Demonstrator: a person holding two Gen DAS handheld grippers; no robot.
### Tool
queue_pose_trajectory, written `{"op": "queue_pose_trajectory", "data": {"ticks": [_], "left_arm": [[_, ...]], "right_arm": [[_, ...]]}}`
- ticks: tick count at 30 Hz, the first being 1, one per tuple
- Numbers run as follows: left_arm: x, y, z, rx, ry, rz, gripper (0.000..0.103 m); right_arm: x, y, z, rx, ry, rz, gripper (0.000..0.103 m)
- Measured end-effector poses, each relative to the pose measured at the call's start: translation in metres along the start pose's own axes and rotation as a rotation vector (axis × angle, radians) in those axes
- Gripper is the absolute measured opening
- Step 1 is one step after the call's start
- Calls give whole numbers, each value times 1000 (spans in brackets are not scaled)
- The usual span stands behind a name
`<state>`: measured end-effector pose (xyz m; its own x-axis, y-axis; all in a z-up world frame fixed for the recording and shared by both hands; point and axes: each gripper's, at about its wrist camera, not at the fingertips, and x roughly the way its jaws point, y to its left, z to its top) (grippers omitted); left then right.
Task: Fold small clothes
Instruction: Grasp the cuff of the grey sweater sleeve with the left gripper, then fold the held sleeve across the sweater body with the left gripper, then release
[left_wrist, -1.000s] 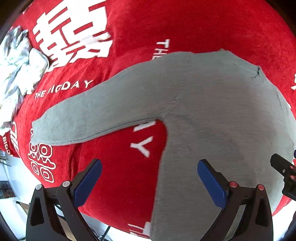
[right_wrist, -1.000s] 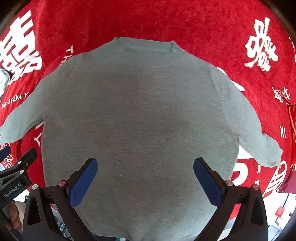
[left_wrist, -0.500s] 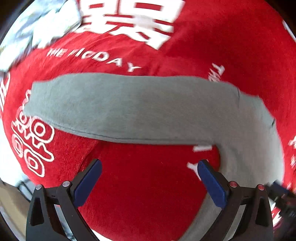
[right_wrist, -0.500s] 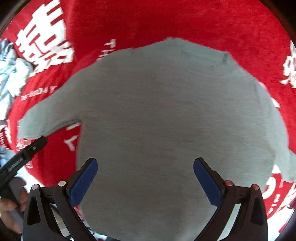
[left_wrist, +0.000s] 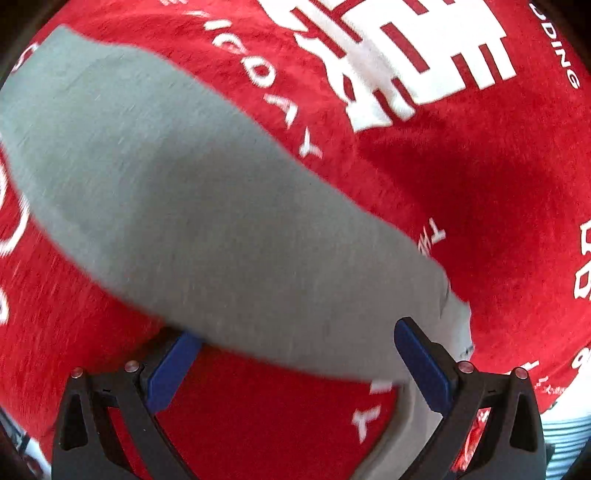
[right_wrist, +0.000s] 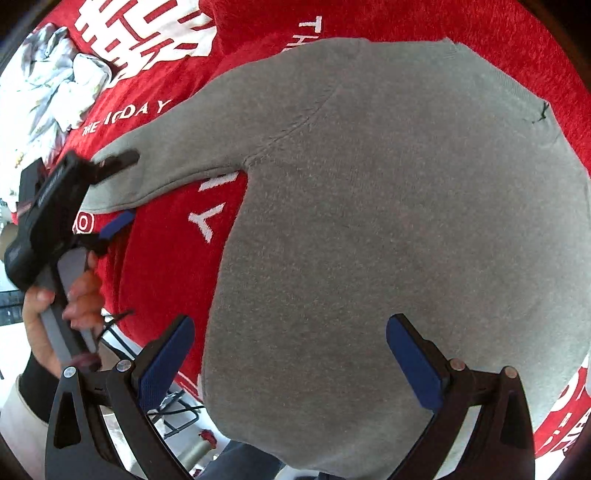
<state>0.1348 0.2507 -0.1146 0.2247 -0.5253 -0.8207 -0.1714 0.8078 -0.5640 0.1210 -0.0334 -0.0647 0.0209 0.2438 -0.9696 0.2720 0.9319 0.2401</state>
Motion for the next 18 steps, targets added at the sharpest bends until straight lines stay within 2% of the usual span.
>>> {"op": "queue_pose_trajectory", "data": {"ticks": [4,5,6,7,9,10,11,14,18], "left_arm": [[-11,7,19,-71,-107,8,99],[-17,12,22,-93,-127,11,89],[-21,17,25,-109,-136,5,72],[-24,22,26,-128,-145,1,62],[-28,35,28,-148,-158,-22,21],[-31,39,29,-142,-172,-47,12],[-33,41,30,-126,-191,-60,7],[-46,30,30,-18,-229,-60,7],[-68,-18,26,189,-277,-81,7]], "right_arm": [[-7,-3,1,-14,3,-8,103],[-8,-3,1,-18,2,-10,103],[-10,-5,-3,-20,2,-10,103],[-11,-4,-3,-24,-1,-10,103],[-12,-4,-5,-25,-2,-7,103],[-12,-5,-6,-23,0,-5,103],[-12,-5,-7,-19,1,0,103],[-15,-6,-10,-11,-10,19,103],[-22,-12,-16,9,-46,37,103]]}}
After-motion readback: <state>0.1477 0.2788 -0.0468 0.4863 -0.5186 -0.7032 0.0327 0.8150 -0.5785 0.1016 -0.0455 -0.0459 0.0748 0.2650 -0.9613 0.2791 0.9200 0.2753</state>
